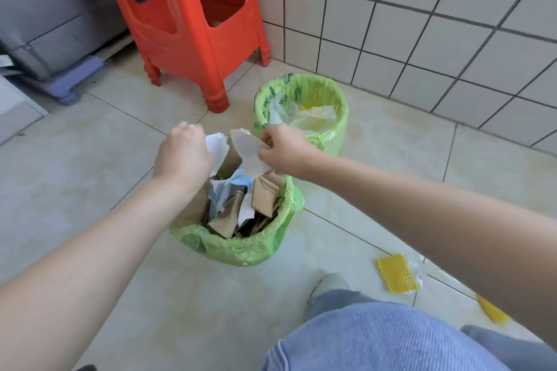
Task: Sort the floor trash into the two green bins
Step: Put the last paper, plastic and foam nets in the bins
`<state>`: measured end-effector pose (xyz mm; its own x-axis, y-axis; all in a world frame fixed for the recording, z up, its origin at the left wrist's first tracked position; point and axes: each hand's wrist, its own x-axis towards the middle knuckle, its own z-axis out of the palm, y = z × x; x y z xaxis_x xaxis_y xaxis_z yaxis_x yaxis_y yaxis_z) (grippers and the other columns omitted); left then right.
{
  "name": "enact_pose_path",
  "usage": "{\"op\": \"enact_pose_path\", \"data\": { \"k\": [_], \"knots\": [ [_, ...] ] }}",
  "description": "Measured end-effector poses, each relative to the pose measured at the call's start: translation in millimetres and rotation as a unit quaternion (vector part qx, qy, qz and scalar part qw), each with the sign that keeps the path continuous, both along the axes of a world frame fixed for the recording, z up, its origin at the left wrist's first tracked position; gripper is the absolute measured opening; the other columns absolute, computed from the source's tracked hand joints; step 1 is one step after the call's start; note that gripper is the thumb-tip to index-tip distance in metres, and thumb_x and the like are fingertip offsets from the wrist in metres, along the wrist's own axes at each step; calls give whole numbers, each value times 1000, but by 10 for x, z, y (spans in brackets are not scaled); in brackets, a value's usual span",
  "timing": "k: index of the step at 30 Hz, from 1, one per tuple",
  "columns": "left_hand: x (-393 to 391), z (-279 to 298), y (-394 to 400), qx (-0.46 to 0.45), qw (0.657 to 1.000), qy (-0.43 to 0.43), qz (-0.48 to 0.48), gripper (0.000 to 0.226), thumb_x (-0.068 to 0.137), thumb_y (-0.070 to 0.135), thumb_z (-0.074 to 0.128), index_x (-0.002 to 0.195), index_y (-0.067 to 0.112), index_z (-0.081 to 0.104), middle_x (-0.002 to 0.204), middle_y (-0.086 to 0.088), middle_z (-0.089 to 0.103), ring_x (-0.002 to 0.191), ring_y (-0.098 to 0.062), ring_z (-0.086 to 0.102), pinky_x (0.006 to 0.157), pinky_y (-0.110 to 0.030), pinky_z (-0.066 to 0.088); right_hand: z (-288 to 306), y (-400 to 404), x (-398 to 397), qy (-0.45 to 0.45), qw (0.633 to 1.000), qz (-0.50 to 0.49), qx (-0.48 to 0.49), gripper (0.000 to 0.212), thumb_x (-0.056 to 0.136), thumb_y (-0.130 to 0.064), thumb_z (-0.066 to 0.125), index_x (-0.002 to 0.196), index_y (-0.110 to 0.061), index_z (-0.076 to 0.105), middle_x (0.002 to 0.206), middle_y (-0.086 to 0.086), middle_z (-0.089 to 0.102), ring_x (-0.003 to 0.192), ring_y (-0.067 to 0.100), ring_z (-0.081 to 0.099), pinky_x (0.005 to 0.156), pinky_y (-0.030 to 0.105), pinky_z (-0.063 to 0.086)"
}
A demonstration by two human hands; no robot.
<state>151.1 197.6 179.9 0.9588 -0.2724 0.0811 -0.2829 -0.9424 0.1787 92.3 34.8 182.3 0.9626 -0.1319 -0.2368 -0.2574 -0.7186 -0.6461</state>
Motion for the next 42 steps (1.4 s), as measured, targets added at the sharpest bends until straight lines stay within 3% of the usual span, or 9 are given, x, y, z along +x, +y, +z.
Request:
{"op": "enact_pose_path", "data": {
  "k": [6, 9, 13, 21, 26, 30, 35, 38, 42],
  "knots": [
    [24, -80, -78, 12, 1000, -19, -23, 21, 83, -8, 44, 101, 3, 42, 98, -19, 52, 80, -41, 52, 61, -43, 38, -91, 88, 69, -49, 998, 22, -33, 23, 91, -10, 48, 106, -7, 65, 107, 11, 67, 99, 26, 61, 76, 28, 47],
    [10, -256, -119, 40, 998, 37, -39, 25, 83, -4, 49, 101, 8, 36, 97, -17, 55, 74, -35, 48, 60, -39, 36, -157, 72, -4, -19, 996, 68, -51, 29, 91, -8, 45, 111, -8, 66, 114, 12, 65, 99, 26, 61, 74, 24, 45],
    [-7, -467, -126, 74, 991, 94, -55, 22, 85, -2, 48, 105, 6, 42, 100, -20, 59, 88, -39, 58, 61, -38, 38, -277, 62, -124, -6, 988, 131, -77, 34, 90, -8, 44, 117, -10, 64, 119, 11, 63, 109, 26, 58, 91, 34, 49],
    [-40, -607, -176, 105, 967, 231, -18, 18, 93, 12, 47, 110, 5, 48, 110, -17, 56, 83, -31, 50, 67, -35, 41, -352, 12, -156, -23, 982, 156, -105, 31, 90, -12, 47, 115, -11, 65, 112, 10, 58, 101, 26, 57, 88, 35, 48],
    [105, -498, -185, 85, 951, 296, -25, 19, 90, 29, 54, 85, 11, 53, 100, -14, 61, 82, -28, 51, 65, -29, 39, -347, -86, -185, -29, 983, 143, -109, 28, 91, -15, 47, 113, -13, 64, 112, 7, 55, 99, 22, 56, 80, 26, 43],
    [144, -262, -106, 96, 956, 275, -34, 33, 78, 28, 69, 100, 4, 62, 101, -14, 65, 87, -29, 57, 69, -30, 45, -222, -183, -263, -36, 981, 146, -125, 26, 93, -26, 50, 107, -10, 66, 108, 10, 58, 98, 25, 57, 84, 35, 48],
    [74, 29, -36, 77, 967, 237, -49, 64, 78, 24, 72, 135, 10, 47, 128, -13, 57, 118, -30, 51, 93, -36, 47, -36, -327, -422, -19, 977, 150, -153, 31, 92, -17, 48, 120, -12, 60, 118, 10, 54, 109, 26, 54, 90, 33, 45],
    [-18, 149, -98, 49, 978, 188, -78, 52, 83, 23, 64, 132, 14, 50, 127, -10, 58, 123, -28, 45, 96, -34, 43, 35, -450, -538, -2, 973, 152, -172, 32, 92, -16, 49, 122, -13, 58, 118, 10, 55, 110, 26, 53, 93, 36, 45],
    [-236, 317, -333, 13, 982, 135, -134, 34, 85, 20, 57, 119, 17, 59, 120, -4, 60, 109, -22, 50, 90, -35, 46, 127, -697, -763, 12, 971, 146, -189, 32, 92, -18, 48, 122, -11, 57, 117, 9, 59, 111, 26, 54, 94, 38, 46]
  ]
}}
